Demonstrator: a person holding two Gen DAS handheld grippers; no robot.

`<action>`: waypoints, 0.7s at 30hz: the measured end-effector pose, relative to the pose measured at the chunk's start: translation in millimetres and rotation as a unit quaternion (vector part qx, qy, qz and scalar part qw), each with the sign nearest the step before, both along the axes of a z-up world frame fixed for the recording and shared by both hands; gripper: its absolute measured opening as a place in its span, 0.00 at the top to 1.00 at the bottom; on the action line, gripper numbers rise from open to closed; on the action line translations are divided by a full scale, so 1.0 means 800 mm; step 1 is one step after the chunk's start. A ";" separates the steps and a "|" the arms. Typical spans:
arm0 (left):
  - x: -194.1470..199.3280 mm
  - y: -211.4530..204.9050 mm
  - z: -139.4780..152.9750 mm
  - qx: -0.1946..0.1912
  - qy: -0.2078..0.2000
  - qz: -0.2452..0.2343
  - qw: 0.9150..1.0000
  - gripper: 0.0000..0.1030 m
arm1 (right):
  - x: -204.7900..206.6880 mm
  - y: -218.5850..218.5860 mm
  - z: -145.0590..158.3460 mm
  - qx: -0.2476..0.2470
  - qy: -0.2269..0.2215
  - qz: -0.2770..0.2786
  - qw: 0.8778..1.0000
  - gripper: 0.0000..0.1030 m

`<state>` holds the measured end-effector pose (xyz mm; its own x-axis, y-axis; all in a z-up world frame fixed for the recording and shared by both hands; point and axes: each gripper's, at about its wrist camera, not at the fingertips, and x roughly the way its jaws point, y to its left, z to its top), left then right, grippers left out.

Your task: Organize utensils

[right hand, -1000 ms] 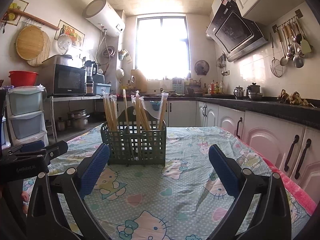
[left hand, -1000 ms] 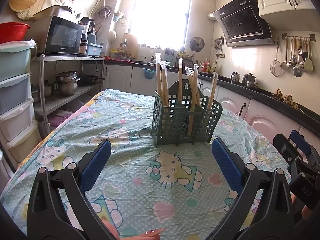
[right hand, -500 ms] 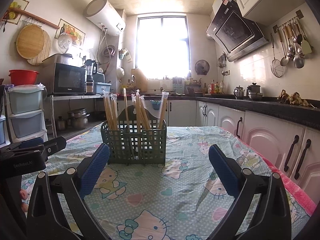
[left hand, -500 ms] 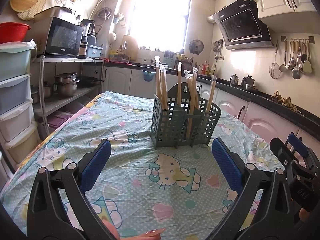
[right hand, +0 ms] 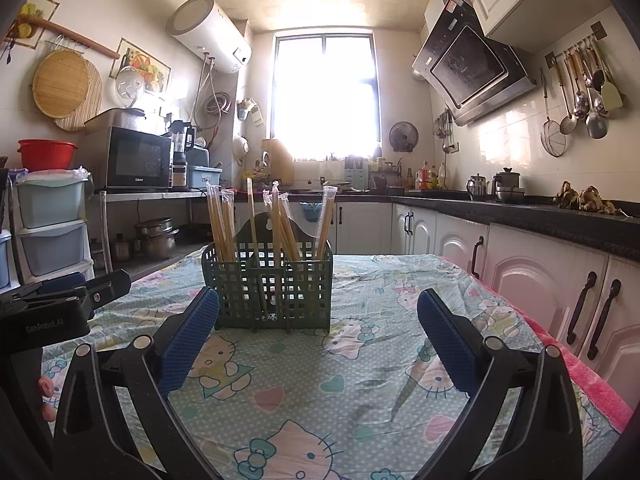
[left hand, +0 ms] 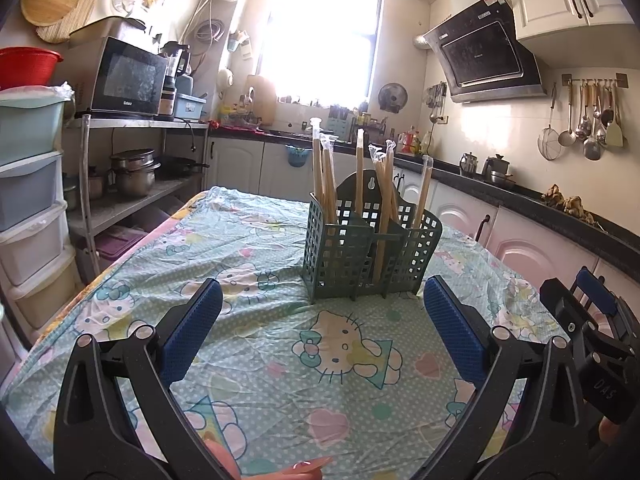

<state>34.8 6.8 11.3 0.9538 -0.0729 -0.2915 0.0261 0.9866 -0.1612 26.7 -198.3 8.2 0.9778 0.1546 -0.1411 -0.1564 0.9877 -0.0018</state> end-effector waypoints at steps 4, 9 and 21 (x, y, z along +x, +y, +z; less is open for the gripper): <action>-0.001 0.000 0.000 0.000 0.000 -0.001 1.000 0.10 | 0.000 0.000 0.000 0.000 0.000 0.000 1.000 0.06; 0.000 0.000 0.001 0.001 -0.001 -0.002 1.000 0.10 | 0.000 0.000 0.000 0.000 0.000 0.000 1.000 0.06; 0.005 0.001 0.001 0.004 0.007 0.006 1.000 0.10 | 0.001 -0.005 0.002 0.004 0.000 -0.005 1.000 0.06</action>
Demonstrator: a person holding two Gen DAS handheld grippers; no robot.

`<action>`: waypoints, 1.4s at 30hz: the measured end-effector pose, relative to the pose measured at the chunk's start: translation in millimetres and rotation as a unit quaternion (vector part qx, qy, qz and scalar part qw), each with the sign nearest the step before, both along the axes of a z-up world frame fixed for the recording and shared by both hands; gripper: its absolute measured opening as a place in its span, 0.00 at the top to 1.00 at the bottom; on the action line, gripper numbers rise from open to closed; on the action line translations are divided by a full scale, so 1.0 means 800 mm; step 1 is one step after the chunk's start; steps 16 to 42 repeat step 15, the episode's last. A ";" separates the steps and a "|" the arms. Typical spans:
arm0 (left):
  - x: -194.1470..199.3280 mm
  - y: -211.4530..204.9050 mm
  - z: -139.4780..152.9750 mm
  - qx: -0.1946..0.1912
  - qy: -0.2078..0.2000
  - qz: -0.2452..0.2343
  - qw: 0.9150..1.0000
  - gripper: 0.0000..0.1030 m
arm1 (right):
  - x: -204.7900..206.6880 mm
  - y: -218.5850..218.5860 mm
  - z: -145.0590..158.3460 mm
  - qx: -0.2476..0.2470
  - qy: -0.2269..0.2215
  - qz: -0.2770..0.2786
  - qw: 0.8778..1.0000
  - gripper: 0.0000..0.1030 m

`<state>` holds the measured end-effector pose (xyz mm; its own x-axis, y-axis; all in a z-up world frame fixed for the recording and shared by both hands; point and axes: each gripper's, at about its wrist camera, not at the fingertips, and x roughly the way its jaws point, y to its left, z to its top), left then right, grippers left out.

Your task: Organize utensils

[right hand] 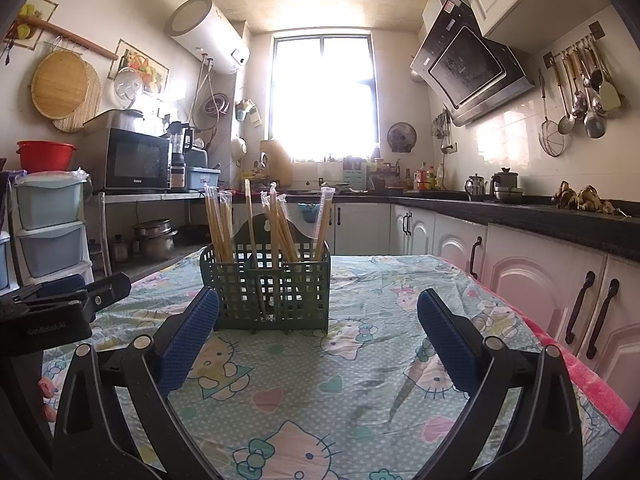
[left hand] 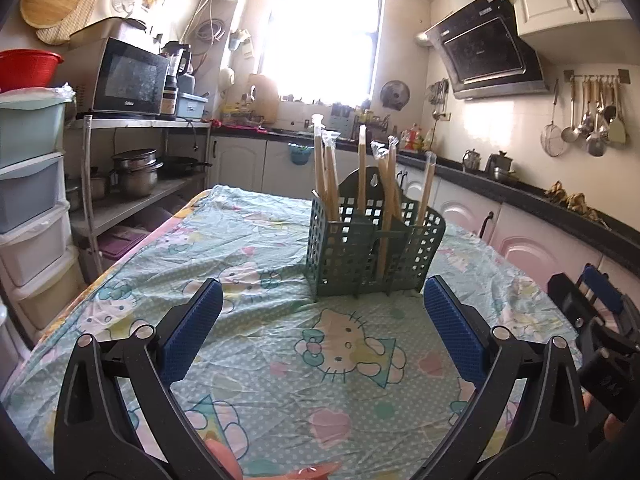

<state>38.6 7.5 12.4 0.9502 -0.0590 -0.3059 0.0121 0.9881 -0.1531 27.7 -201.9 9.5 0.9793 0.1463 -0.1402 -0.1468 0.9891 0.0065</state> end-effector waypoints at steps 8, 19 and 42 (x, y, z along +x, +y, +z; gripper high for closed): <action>0.024 0.027 0.002 -0.037 0.071 0.006 0.997 0.10 | 0.023 -0.036 0.014 0.023 0.031 -0.028 0.999 0.06; 0.148 0.111 -0.017 0.021 0.262 0.052 0.964 0.10 | 0.181 -0.138 0.003 -0.021 0.232 -0.113 0.966 0.06; 0.148 0.111 -0.017 0.021 0.262 0.052 0.964 0.10 | 0.181 -0.138 0.003 -0.021 0.232 -0.113 0.966 0.06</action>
